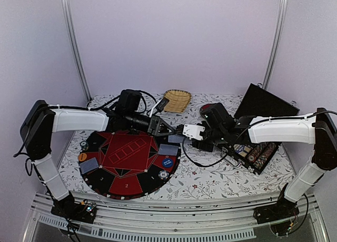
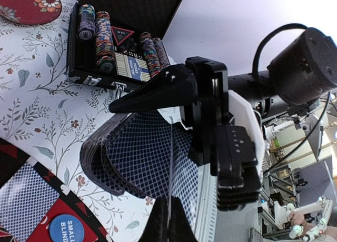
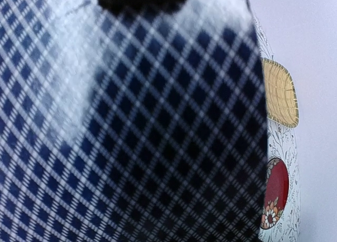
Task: Distribute texas hold em gaming equipment
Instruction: Pick up the poker card from the face-down deck piles, then distribute the poker card in the big blind area.
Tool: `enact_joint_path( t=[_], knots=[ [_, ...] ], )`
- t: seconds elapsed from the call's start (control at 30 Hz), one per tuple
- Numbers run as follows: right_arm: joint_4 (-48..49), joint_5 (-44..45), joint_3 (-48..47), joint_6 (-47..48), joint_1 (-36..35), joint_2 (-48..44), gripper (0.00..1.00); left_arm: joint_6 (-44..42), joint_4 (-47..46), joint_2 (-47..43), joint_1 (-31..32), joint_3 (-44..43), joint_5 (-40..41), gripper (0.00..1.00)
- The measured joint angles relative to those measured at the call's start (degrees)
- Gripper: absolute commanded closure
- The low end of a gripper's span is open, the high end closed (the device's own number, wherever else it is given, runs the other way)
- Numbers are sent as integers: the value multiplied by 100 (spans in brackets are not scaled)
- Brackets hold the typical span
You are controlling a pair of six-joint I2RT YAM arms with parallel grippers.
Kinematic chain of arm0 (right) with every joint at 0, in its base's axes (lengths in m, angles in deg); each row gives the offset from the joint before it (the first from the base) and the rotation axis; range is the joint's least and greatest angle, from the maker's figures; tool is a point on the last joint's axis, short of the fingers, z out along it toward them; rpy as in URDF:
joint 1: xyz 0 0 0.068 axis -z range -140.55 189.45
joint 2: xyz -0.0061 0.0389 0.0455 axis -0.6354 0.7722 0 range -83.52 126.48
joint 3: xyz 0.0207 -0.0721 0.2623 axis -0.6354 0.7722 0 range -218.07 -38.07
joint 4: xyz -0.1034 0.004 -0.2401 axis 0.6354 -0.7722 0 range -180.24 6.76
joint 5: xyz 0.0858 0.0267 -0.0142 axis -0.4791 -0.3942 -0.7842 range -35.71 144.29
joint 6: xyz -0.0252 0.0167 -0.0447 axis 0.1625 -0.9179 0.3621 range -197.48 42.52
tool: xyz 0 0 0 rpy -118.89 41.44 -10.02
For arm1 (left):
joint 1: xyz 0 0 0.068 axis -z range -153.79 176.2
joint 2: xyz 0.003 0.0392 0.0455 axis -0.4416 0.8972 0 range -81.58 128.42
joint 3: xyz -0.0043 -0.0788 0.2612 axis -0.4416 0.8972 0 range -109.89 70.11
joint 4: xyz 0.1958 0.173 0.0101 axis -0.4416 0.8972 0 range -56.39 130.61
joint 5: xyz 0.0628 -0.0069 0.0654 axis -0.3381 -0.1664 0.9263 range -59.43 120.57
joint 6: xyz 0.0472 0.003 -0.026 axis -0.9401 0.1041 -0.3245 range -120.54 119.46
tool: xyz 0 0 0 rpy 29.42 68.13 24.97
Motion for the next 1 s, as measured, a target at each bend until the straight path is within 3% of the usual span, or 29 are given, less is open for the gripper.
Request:
enact_joint_path(
  t=[0.33, 0.57, 0.77, 1.0],
  knots=[
    [120, -140, 37, -90, 153, -2, 55, 157, -181, -264, -155, 273, -52, 100],
    [190, -144, 120, -131, 258, -46, 55, 651, -219, -1506, -1023, 1368, 264, 100],
    [256, -144, 138, -129, 260, -155, 54, 643, 1392, -3230, -2114, 2455, 933, 100],
    [424, -229, 286, -127, 260, -330, 54, 164, 3517, -4113, -3738, 3014, 1650, 100]
  ],
)
